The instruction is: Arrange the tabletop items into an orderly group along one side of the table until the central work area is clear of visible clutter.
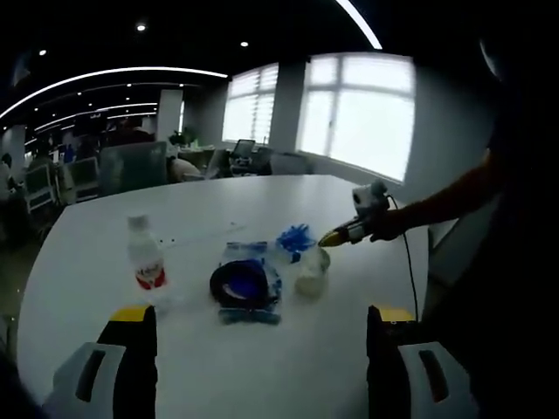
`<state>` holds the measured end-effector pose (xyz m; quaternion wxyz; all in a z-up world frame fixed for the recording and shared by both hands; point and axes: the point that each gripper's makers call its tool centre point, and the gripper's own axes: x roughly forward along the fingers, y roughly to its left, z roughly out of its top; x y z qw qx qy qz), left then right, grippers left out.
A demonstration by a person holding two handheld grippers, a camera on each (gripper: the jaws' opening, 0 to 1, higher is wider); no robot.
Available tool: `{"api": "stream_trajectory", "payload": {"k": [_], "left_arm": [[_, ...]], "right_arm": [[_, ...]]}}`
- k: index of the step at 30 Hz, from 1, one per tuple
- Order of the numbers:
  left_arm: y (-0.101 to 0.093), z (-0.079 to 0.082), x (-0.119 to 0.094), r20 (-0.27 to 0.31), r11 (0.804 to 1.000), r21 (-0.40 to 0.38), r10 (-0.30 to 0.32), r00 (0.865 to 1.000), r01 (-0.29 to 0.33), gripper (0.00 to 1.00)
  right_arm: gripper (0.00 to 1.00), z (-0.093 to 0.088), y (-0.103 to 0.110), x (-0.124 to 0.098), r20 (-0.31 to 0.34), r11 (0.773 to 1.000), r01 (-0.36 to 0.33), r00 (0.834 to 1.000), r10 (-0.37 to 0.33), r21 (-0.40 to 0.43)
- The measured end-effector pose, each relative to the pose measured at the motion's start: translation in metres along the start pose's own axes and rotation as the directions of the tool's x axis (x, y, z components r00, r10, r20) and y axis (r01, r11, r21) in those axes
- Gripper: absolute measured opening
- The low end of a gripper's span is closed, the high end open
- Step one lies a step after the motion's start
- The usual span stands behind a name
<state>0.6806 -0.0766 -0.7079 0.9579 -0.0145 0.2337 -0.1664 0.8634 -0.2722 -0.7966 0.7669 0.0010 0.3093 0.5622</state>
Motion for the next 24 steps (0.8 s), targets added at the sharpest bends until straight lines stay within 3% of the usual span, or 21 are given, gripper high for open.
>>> {"api": "stream_trajectory", "payload": {"k": [8, 11, 19, 24], "left_arm": [[-0.003, -0.001, -0.001, 0.001, 1.000, 0.010, -0.020, 1.000, 0.020, 0.98], [-0.005, 0.000, -0.004, 0.004, 1.000, 0.019, -0.025, 1.000, 0.025, 0.98], [-0.009, 0.002, -0.008, 0.014, 0.999, 0.020, -0.028, 1.000, 0.028, 0.98], [-0.012, 0.000, -0.009, 0.009, 1.000, 0.019, -0.023, 1.000, 0.023, 0.98]], "right_arm": [[0.00, 0.000, 0.008, -0.005, -0.009, 1.000, -0.005, 1.000, 0.005, -0.001], [0.14, 0.005, 0.000, -0.011, 0.031, 0.999, 0.036, 0.999, -0.038, 0.036], [0.19, -0.012, 0.001, -0.011, -0.001, 0.991, 0.021, 1.000, -0.021, 0.132], [0.28, -0.017, 0.010, -0.003, -0.009, 0.992, -0.010, 1.000, 0.012, 0.127]]}}
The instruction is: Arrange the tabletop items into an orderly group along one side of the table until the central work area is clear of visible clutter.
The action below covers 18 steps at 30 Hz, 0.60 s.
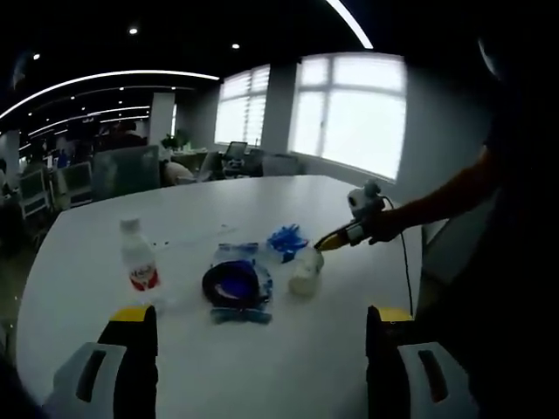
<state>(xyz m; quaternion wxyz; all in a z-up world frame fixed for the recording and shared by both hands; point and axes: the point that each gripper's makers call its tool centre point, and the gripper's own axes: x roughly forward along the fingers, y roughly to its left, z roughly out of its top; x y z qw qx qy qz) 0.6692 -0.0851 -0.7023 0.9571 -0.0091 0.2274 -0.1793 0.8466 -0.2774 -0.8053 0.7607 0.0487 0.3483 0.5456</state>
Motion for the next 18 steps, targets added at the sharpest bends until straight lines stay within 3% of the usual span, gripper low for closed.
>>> {"api": "stream_trajectory", "payload": {"k": [18], "left_arm": [[-0.006, -0.006, -0.005, -0.019, 1.000, -0.008, 0.011, 1.000, -0.011, 0.98]], "right_arm": [[0.05, -0.005, -0.004, 0.000, 0.005, 0.998, -0.063, 0.998, 0.063, -0.018]]}}
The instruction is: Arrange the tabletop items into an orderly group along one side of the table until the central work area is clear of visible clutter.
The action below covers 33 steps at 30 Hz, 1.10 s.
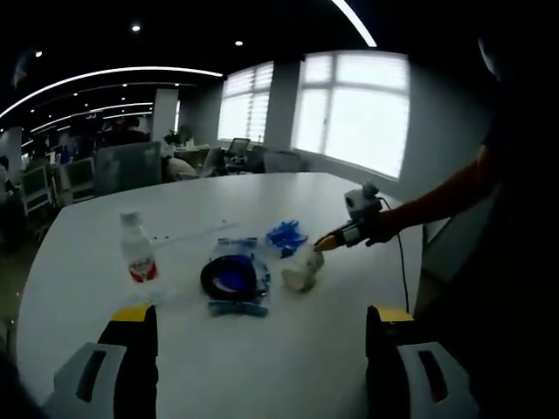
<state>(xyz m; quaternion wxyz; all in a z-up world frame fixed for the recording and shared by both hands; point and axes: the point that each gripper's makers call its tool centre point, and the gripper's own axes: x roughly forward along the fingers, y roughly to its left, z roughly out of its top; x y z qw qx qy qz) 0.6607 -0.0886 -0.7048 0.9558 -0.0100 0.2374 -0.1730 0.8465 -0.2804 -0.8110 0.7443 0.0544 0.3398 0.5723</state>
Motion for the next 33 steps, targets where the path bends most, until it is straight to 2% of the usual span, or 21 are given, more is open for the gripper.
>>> {"api": "stream_trajectory", "payload": {"k": [4, 12, 20, 33], "left_arm": [[0.000, 0.002, 0.000, 0.004, 1.000, 0.015, -0.001, 1.000, 0.001, 0.97], [0.001, 0.007, 0.000, 0.028, 1.000, 0.010, -0.009, 1.000, 0.009, 0.99], [0.001, 0.005, -0.004, 0.028, 1.000, 0.002, -0.022, 0.999, 0.022, 1.00], [0.004, -0.002, -0.004, 0.025, 1.000, -0.003, -0.025, 0.999, 0.025, 1.00]], "right_arm": [[0.00, -0.001, 0.012, -0.002, -0.005, 1.000, -0.016, 1.000, 0.016, -0.012], [0.00, 0.005, 0.034, -0.005, 0.007, 0.999, -0.028, 1.000, 0.028, -0.041], [0.00, 0.027, 0.058, -0.013, 0.047, 0.991, -0.023, 0.998, 0.029, -0.131], [0.00, 0.060, 0.089, -0.010, 0.074, 0.953, -0.014, 0.997, 0.038, -0.303]]}}
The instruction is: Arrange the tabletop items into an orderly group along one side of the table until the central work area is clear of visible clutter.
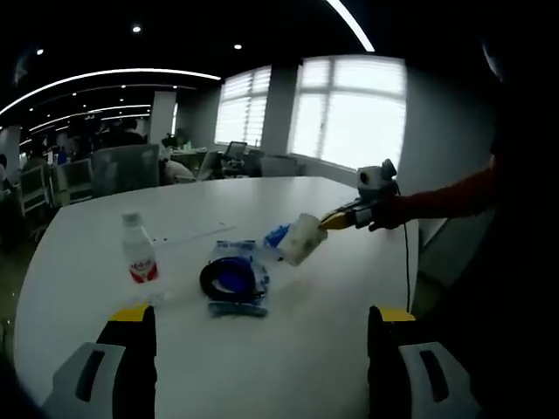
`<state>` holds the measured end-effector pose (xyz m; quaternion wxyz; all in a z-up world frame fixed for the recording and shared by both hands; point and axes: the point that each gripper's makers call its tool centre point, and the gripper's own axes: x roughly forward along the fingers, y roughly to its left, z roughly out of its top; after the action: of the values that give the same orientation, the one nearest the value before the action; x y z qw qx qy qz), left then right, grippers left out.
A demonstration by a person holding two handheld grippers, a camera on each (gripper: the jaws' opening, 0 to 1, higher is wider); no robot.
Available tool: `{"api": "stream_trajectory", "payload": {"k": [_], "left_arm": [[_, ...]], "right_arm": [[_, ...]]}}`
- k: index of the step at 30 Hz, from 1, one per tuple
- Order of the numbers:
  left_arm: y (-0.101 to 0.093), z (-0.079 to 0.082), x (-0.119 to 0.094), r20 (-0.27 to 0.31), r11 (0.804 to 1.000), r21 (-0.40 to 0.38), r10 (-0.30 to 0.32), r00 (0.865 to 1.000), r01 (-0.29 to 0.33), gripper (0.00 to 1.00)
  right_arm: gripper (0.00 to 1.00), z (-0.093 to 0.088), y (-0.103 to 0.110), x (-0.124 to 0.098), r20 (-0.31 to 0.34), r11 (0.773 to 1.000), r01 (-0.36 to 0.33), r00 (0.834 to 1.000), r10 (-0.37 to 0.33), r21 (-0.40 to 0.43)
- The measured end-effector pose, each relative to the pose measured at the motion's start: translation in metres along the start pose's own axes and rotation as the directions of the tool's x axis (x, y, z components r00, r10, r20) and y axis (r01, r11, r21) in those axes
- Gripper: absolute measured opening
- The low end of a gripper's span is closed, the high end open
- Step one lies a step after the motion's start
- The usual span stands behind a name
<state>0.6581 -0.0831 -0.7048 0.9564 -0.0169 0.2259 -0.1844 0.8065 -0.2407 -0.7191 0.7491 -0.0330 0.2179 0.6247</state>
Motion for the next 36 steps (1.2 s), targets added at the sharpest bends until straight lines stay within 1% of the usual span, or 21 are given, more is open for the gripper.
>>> {"api": "stream_trajectory", "payload": {"k": [1, 3, 4, 8, 11, 17, 21, 23, 27, 29, 33, 36], "left_arm": [[0.000, 0.000, 0.000, -0.002, 1.000, 0.003, -0.002, 1.000, 0.002, 1.00], [0.001, 0.000, 0.000, -0.004, 1.000, 0.011, -0.002, 1.000, 0.002, 1.00], [0.001, 0.000, 0.000, -0.003, 1.000, 0.010, -0.002, 1.000, 0.002, 1.00], [0.002, 0.000, 0.001, -0.008, 1.000, 0.012, -0.004, 1.000, 0.005, 1.00], [0.003, 0.000, 0.002, -0.010, 1.000, 0.018, -0.007, 1.000, 0.007, 1.00], [0.006, 0.000, 0.003, -0.006, 1.000, 0.016, -0.003, 1.000, 0.003, 1.00], [0.005, -0.003, 0.003, -0.027, 1.000, 0.024, -0.017, 0.999, 0.017, 1.00], [0.007, -0.003, 0.003, -0.029, 0.999, 0.028, -0.015, 0.999, 0.016, 1.00], [0.011, -0.001, 0.003, -0.023, 1.000, 0.024, -0.012, 1.000, 0.012, 1.00], [0.015, 0.001, 0.003, -0.015, 1.000, 0.018, -0.006, 1.000, 0.007, 1.00], [0.018, 0.001, 0.003, -0.017, 1.000, 0.023, -0.008, 1.000, 0.009, 1.00], [0.021, 0.001, 0.004, -0.018, 1.000, 0.026, -0.009, 1.000, 0.009, 1.00]], "right_arm": [[0.00, 0.001, 0.000, 0.001, -0.002, 1.000, 0.004, 1.000, -0.004, -0.011], [0.00, 0.006, -0.002, 0.004, -0.016, 0.998, 0.020, 1.000, -0.021, -0.061], [0.00, 0.011, 0.000, 0.007, -0.015, 0.996, 0.014, 1.000, -0.015, -0.088], [0.00, 0.026, 0.004, 0.017, -0.009, 0.993, 0.002, 1.000, -0.003, -0.117], [0.00, 0.031, 0.008, 0.024, -0.022, 0.987, -0.017, 1.000, 0.014, -0.163], [0.00, 0.044, 0.012, 0.037, -0.027, 0.977, -0.031, 0.999, 0.026, -0.212], [0.00, 0.055, 0.014, 0.049, -0.030, 0.971, -0.041, 0.999, 0.035, -0.237], [0.00, 0.059, 0.017, 0.057, -0.033, 0.968, -0.059, 0.998, 0.053, -0.246], [0.00, 0.061, 0.018, 0.067, -0.054, 0.958, -0.068, 0.997, 0.055, -0.277], [0.00, 0.060, 0.019, 0.076, -0.079, 0.953, -0.083, 0.995, 0.063, -0.291], [0.00, 0.061, 0.018, 0.087, -0.097, 0.946, -0.094, 0.993, 0.066, -0.312], [0.00, 0.061, 0.017, 0.094, -0.116, 0.938, -0.091, 0.992, 0.055, -0.334]]}}
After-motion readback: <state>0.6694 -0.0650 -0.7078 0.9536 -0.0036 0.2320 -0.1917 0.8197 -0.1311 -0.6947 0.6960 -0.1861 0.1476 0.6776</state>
